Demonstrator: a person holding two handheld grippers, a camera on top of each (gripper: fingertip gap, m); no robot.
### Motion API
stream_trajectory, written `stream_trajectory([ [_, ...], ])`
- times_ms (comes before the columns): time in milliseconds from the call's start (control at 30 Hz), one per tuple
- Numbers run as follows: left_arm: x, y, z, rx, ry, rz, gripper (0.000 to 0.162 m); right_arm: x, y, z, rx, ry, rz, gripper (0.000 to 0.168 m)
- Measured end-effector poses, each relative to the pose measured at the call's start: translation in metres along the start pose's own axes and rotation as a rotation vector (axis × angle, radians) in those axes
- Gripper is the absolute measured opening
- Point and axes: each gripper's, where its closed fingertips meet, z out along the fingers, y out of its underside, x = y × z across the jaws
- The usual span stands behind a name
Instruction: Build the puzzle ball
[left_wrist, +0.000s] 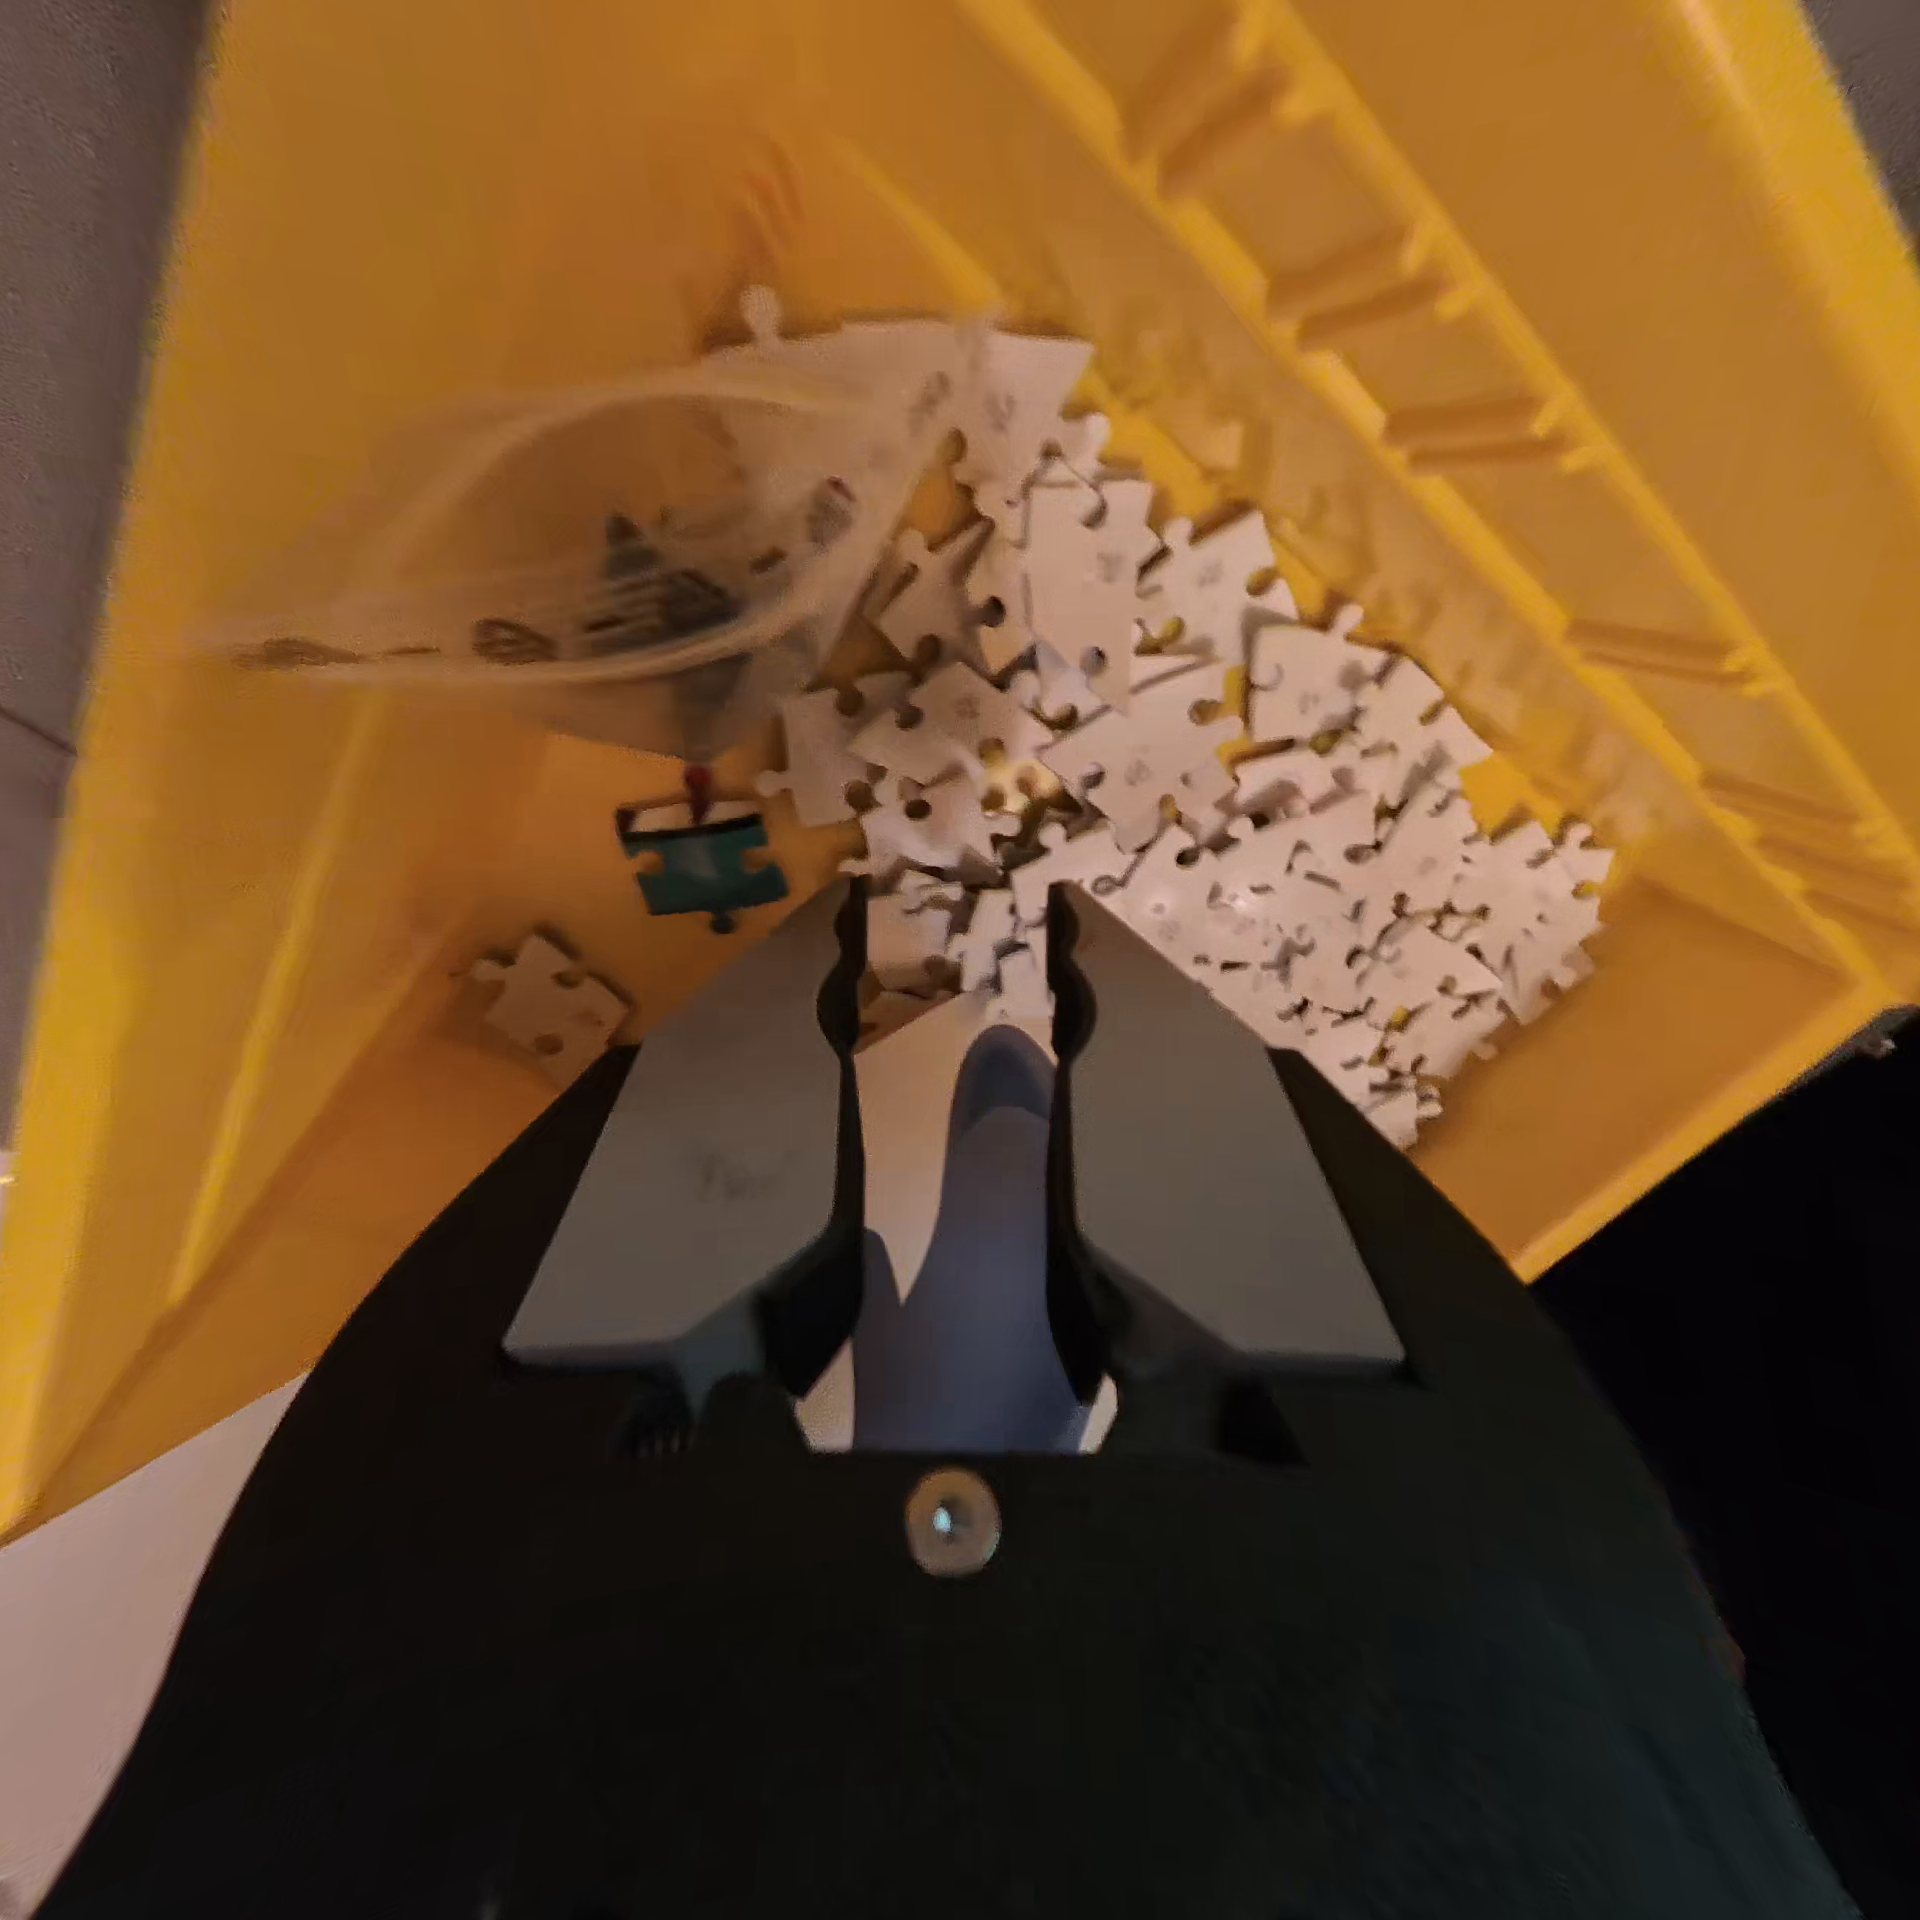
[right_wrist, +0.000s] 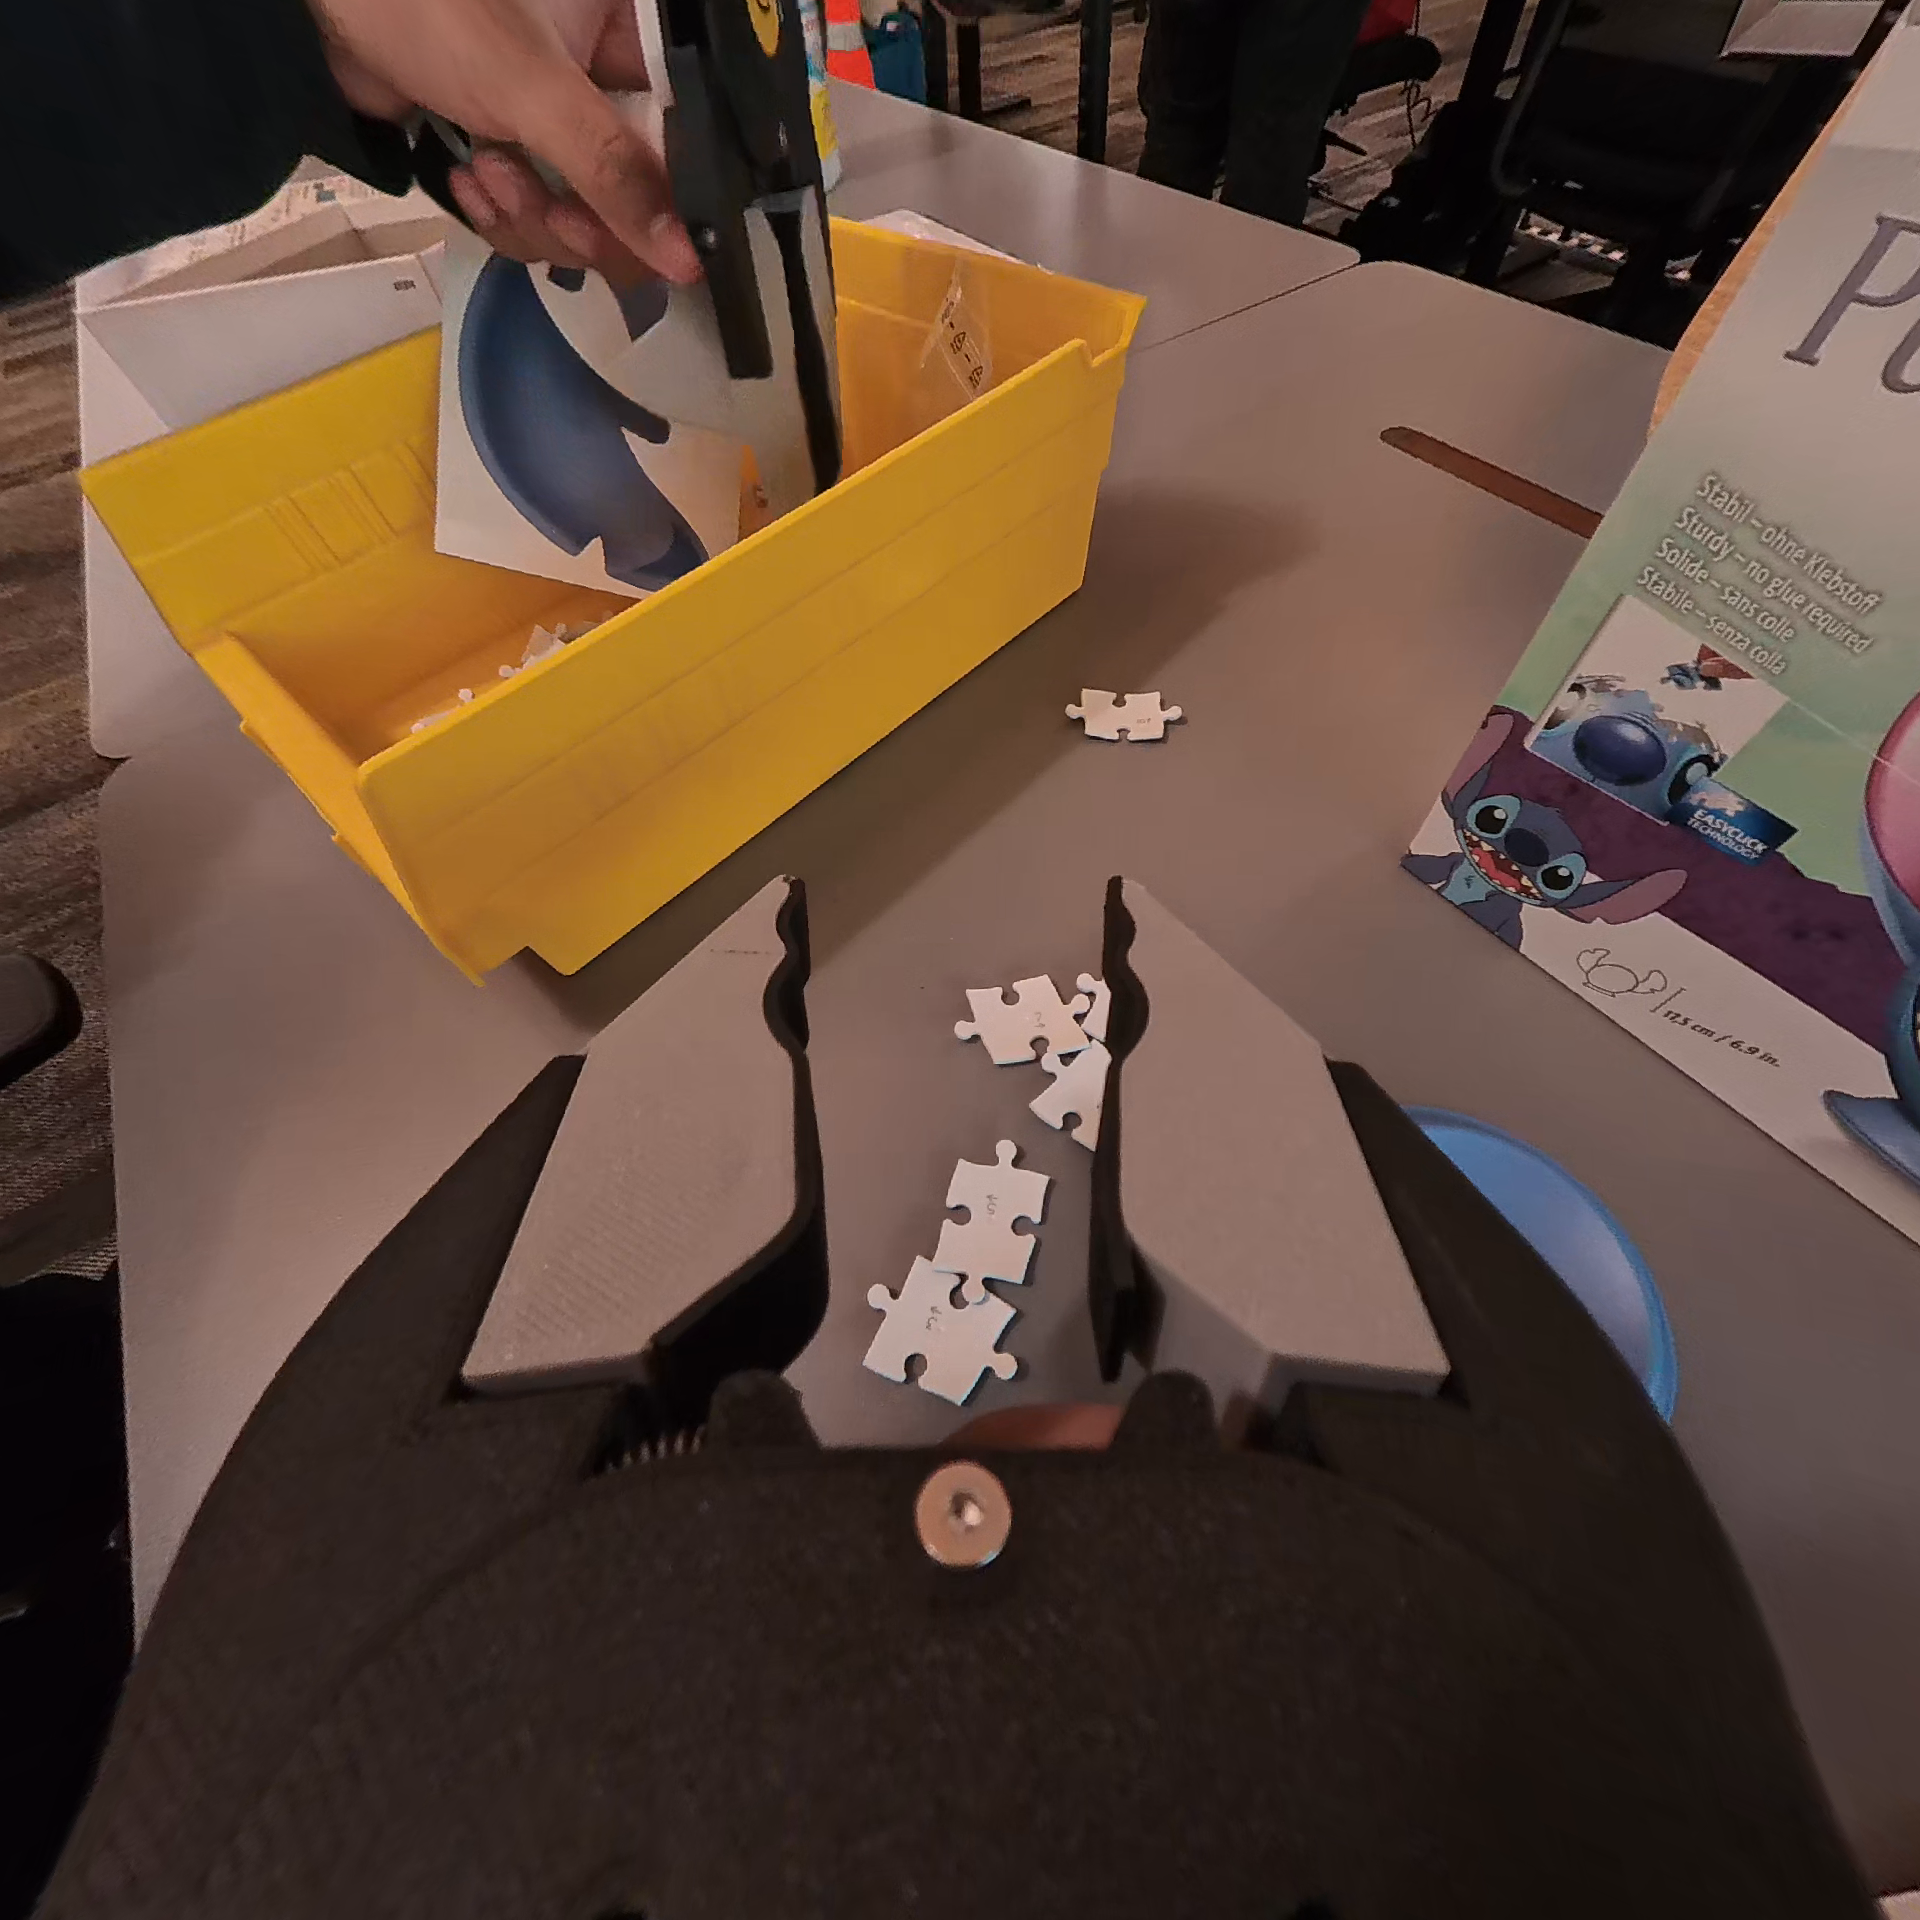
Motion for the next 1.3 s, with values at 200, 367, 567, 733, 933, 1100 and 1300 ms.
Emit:
stream_trajectory([
  [200,-0.050,0.005,-0.004,-0.044,-0.251,-0.083,0.043,-0.001,-0.002,-0.001,0.007,-0.002,-0.002,0.054],
  [367,-0.058,0.005,0.003,-0.082,-0.249,-0.085,0.032,-0.001,-0.003,-0.002,0.011,0.000,-0.001,0.054],
  [567,-0.050,0.006,0.011,-0.122,-0.201,-0.058,0.033,0.000,-0.006,-0.005,0.023,-0.001,0.001,0.054],
  [733,-0.049,0.003,0.020,-0.133,-0.232,-0.024,0.032,-0.002,-0.007,-0.006,0.029,-0.002,-0.002,0.054],
  [933,-0.049,0.003,0.020,-0.122,-0.225,-0.009,0.033,-0.002,-0.009,-0.007,0.035,-0.003,-0.004,0.054],
  [1100,-0.048,0.002,0.021,-0.093,-0.195,0.035,0.028,-0.004,-0.009,-0.007,0.035,-0.004,-0.008,0.054],
  [1300,-0.051,0.004,0.019,-0.116,-0.229,0.033,0.027,-0.003,-0.012,-0.010,0.047,-0.003,-0.006,0.054],
])
